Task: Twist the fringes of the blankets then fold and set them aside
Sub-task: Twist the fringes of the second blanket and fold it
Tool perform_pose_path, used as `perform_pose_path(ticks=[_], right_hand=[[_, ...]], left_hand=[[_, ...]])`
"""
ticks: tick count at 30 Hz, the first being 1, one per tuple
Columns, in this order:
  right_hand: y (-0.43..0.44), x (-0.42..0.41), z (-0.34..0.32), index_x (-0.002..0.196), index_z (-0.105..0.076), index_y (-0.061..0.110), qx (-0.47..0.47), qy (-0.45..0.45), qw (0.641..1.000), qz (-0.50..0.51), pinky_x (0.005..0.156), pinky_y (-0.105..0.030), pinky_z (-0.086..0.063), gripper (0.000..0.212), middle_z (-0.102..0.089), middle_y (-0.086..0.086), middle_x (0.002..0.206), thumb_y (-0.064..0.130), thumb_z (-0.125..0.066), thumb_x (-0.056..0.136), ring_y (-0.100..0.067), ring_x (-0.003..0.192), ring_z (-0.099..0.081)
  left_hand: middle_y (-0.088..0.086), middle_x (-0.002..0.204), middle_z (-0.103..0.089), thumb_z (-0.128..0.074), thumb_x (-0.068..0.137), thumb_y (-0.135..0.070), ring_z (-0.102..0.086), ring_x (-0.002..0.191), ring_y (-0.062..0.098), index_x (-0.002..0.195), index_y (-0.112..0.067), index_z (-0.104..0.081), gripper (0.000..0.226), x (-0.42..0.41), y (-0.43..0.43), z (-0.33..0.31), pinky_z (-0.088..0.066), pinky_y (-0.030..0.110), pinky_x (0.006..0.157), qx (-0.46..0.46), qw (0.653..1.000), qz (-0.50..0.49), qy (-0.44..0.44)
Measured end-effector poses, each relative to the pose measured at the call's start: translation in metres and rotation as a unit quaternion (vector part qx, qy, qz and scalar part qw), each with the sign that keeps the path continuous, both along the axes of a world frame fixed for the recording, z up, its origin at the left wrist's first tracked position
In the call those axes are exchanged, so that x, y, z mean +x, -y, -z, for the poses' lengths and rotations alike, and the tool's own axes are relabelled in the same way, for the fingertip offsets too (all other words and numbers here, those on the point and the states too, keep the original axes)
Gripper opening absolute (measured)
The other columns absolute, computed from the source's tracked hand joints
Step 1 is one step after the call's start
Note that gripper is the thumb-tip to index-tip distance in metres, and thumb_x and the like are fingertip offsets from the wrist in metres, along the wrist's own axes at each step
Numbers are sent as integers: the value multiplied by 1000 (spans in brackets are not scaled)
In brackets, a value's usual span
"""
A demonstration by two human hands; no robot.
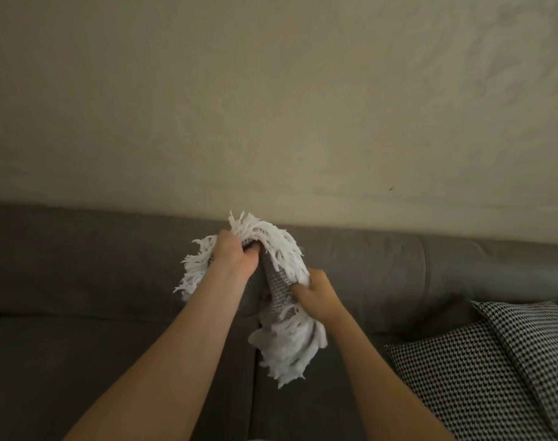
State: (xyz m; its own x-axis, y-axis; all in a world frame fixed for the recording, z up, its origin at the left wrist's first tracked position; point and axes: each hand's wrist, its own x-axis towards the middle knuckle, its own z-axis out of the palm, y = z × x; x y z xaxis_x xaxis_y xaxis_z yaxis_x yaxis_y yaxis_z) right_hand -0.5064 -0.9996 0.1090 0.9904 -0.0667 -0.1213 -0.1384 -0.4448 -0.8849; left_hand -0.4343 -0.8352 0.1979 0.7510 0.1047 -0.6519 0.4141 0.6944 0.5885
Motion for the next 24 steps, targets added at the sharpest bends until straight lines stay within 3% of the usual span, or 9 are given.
perform_pose_path(ticks=[2, 4, 7, 9, 12, 14, 18, 22, 24], right_hand=[[8, 5, -10, 68, -49, -3, 57, -22, 998, -4, 57, -32, -42, 19, -52, -6, 65, -5, -59, 84, -16, 60, -52], [11, 10, -18, 74, -45, -12, 113, -37, 993, -2, 60, -36, -40, 21, -49, -10, 69, 3, -59, 78, -20, 64, -50], [4, 15, -23, 84, -54, -16, 211, -61, 975, 42, 65, -44, -48, 24, -58, -15, 75, 5, -57, 72, -30, 71, -59], [-5, 17, -28, 94, -62, -16, 264, -64, 960, 69, 70, -54, -56, 23, -64, -26, 82, -3, -53, 78, -37, 79, -66], [-16, 21, -34, 114, -62, -17, 339, -81, 929, 127, 79, -61, -60, 33, -64, -42, 98, -13, -45, 86, -44, 87, -68], [-20, 26, -37, 121, -53, -19, 382, -104, 899, 189, 68, -49, -58, 36, -61, -33, 96, -14, -45, 87, -42, 85, -64], [-23, 30, -46, 98, -56, -3, 397, -133, 873, 249, 70, -47, -55, 21, -59, -22, 86, -15, -43, 88, -37, 80, -64], [-29, 31, -45, 94, -53, 6, 384, -147, 876, 252, 74, -47, -48, 18, -53, -15, 88, -7, -46, 85, -31, 86, -57], [-38, 32, -46, 97, -58, 8, 362, -136, 886, 256, 78, -48, -57, 21, -60, -17, 91, -5, -45, 87, -35, 87, -67]], left_hand=[[19, 101, -69, -50, 109, -37, -71, 92, 24, 99, -6, -66, 36, -5, -3, 7, -65, 33, 83, -40, 998, 32, 37], [14, 102, -79, -59, 102, -51, -73, 101, 30, 104, -10, -75, 43, -12, -1, 17, -58, 46, 100, 13, 991, 112, 75], [11, 110, -79, -70, 89, -60, -74, 103, 29, 108, -18, -77, 46, -34, 2, 33, -57, 46, 97, 202, 942, 254, 84], [7, 110, -71, -74, 82, -63, -69, 104, 28, 102, -22, -68, 46, -48, 4, 51, -56, 45, 93, 348, 893, 265, 104], [-4, 110, -51, -76, 82, -62, -45, 109, 21, 88, -28, -57, 39, -67, 8, 76, -39, 40, 96, 584, 768, 204, 165], [-10, 111, -52, -79, 81, -58, -46, 109, 15, 91, -33, -60, 33, -73, 8, 84, -41, 36, 99, 589, 743, 215, 235], [-15, 126, -59, -91, 73, -43, -60, 113, -1, 130, -31, -50, 72, -73, 3, 84, -52, 21, 92, 448, 795, 314, 261], [-16, 113, -68, -87, 58, -68, -69, 100, 7, 126, -29, -41, 91, -77, 7, 90, -59, 32, 84, 545, 721, 366, 223], [-10, 105, -68, -84, 69, -58, -71, 97, 18, 121, -22, -40, 77, -86, 20, 87, -53, 32, 78, 562, 723, 336, 220]])
